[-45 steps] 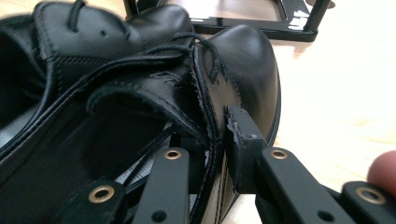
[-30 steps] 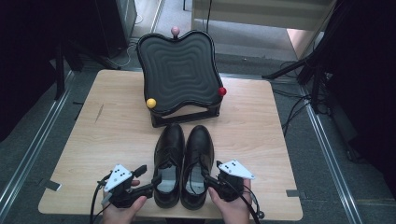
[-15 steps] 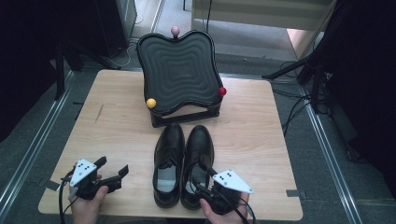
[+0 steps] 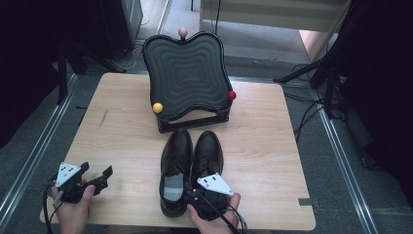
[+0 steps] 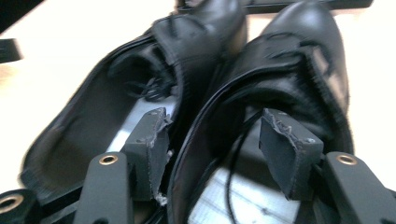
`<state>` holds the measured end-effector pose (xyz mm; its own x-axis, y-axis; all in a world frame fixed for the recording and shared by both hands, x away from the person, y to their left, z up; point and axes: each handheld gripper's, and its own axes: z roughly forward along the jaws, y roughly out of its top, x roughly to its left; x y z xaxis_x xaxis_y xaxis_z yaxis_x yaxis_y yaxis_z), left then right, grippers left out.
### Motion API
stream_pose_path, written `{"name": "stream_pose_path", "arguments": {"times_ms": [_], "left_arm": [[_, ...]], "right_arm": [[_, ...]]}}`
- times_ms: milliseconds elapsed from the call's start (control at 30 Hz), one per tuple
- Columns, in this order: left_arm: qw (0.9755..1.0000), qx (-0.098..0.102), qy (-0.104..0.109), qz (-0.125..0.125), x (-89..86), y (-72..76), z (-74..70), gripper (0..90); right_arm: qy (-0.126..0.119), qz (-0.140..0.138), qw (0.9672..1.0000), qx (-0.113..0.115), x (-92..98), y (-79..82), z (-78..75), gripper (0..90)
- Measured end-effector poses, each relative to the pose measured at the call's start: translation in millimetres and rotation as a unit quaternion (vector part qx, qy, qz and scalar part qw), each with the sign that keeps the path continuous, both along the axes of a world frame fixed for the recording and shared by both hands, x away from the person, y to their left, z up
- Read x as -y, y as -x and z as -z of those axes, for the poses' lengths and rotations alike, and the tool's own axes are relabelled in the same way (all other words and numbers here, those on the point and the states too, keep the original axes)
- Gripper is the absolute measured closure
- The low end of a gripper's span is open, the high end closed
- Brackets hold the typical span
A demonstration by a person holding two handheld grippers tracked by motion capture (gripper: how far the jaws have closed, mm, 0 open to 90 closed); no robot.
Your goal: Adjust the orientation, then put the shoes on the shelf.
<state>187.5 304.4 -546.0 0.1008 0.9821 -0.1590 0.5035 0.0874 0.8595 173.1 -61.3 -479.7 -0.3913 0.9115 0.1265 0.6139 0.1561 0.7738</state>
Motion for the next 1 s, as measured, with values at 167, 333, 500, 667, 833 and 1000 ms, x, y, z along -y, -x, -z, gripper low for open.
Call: {"name": "stream_pose_path", "arguments": {"times_ms": [167, 333, 500, 667, 833, 1000], "left_arm": [[0.9995, 0.010, -0.026, -0.016, -1.8, -0.6, 0.6, 14.4], [0.9994, 0.011, -0.019, -0.026, -9.7, -0.8, 0.8, 14.4], [0.9996, 0.009, -0.004, -0.026, -11.0, -1.5, 4.1, 14.5], [0.9997, 0.010, -0.009, -0.020, -9.2, -0.7, 4.9, 14.7], [0.9997, 0.012, -0.007, -0.021, -9.2, -1.5, 5.8, 14.7], [0.9997, 0.013, -0.010, -0.019, -7.4, -1.3, 6.0, 14.8]], "right_arm": [[0.007, 0.019, 0.9997, -0.011, -2.2, -6.2, -2.1, 39.8], [-0.001, 0.019, 0.9998, -0.001, -0.2, 1.0, -7.7, 35.2], [-0.009, 0.005, 0.9999, 0.011, -2.8, 8.9, -12.5, 35.6], [-0.008, 0.005, 1.0000, 0.002, -6.2, 8.4, -7.9, 36.6], [-0.008, 0.006, 0.9999, -0.005, -10.4, 7.3, -4.2, 38.8], [-0.015, 0.013, 0.9996, -0.019, -13.0, 2.1, -0.9, 39.0]]}}
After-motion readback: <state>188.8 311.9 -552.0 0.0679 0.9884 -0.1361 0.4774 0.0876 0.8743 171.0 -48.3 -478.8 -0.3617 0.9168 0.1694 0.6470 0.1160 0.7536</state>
